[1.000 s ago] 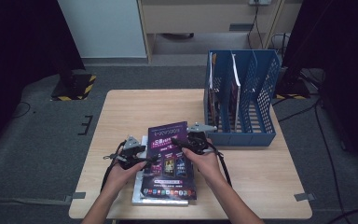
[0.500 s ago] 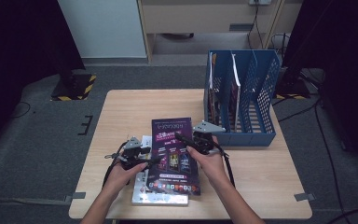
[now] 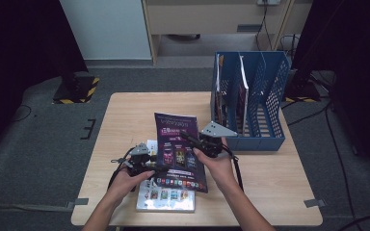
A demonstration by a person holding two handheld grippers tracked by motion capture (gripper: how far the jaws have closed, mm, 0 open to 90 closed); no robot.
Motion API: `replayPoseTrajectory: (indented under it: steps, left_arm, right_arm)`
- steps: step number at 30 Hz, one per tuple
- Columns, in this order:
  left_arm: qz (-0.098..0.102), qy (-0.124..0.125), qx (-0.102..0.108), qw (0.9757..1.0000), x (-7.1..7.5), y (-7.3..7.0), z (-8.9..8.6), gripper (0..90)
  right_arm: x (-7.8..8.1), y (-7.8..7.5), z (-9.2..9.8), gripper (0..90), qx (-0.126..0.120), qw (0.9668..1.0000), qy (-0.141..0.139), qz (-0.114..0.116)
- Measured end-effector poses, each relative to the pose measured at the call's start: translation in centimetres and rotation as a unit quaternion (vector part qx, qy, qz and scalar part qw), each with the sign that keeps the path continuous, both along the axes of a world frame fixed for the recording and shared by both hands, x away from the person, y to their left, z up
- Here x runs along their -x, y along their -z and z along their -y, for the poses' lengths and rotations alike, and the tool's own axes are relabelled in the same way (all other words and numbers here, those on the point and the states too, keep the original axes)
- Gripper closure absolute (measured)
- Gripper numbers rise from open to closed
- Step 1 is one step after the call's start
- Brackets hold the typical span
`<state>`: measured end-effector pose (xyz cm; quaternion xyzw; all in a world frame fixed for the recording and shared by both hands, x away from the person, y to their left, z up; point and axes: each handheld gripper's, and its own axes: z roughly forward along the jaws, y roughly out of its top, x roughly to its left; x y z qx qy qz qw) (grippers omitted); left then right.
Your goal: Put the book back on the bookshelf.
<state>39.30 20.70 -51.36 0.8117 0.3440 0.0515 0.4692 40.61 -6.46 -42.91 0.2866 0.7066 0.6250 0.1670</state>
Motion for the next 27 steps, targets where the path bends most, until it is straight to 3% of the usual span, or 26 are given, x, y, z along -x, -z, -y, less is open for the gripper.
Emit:
replayPoseTrajectory:
  steps: [5,9,13,22,27]
  left_arm:
    - [-0.001,-0.015,0.005,0.9999,-0.2,-0.6,-0.9,57.3]
    - [-0.004,-0.018,0.010,0.9998,-0.2,-0.9,-1.3,68.0]
    - [-0.001,-0.023,0.011,0.9997,-0.2,-1.0,-1.3,71.9]
    - [0.046,-0.040,0.003,0.9982,0.1,-2.1,-1.6,75.0]
    - [0.059,-0.046,0.004,0.9972,0.2,-2.5,-1.9,75.8]
  right_arm:
    - [0.2,-0.4,-0.3,82.2,0.005,0.9998,-0.007,0.016]
    - [0.0,-0.5,-0.3,81.9,0.008,0.9998,-0.015,0.007]
    - [-0.2,-0.8,-0.3,80.8,0.029,0.9993,-0.022,-0.005]
    - [-0.3,-2.4,0.0,79.5,0.077,0.9966,-0.031,0.001]
    - [-0.6,-3.0,-0.1,79.5,0.086,0.9955,-0.039,-0.005]
